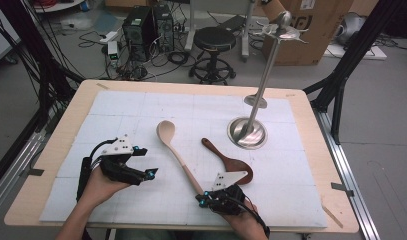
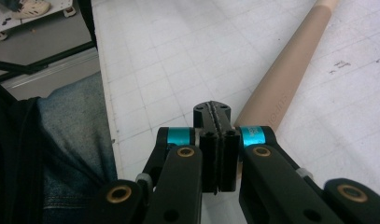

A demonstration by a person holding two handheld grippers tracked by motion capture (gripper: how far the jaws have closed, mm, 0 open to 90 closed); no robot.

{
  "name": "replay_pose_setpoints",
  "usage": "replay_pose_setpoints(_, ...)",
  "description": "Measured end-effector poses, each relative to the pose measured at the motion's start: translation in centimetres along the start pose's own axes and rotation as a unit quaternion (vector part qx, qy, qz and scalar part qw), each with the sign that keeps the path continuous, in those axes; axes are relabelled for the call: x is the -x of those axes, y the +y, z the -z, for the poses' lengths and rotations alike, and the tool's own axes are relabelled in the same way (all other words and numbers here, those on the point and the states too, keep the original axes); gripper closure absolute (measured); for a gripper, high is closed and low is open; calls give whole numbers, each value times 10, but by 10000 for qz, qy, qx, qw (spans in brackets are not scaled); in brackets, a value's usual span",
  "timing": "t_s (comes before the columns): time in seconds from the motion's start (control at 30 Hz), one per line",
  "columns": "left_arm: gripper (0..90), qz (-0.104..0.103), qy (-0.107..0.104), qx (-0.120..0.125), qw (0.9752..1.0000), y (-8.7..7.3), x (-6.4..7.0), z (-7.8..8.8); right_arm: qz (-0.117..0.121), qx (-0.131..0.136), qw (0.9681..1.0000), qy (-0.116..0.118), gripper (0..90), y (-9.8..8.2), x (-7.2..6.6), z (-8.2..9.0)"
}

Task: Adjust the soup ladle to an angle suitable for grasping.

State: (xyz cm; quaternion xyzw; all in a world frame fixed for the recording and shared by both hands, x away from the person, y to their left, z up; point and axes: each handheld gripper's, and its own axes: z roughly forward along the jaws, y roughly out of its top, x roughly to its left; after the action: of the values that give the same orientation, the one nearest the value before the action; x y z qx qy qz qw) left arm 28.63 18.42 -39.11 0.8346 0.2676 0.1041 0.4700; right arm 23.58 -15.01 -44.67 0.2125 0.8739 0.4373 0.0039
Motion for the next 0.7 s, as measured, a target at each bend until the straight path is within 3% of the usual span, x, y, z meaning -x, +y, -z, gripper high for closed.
replay_pose_setpoints(0.53,219,13,4,16,10000,0,0,0,-28,45,9998,-180,898,-1,5,0)
replay_pose_setpoints(0.7,219,7,5,21,10000,0,0,0,-36,-56,9998,-207,870,-3,3,-4)
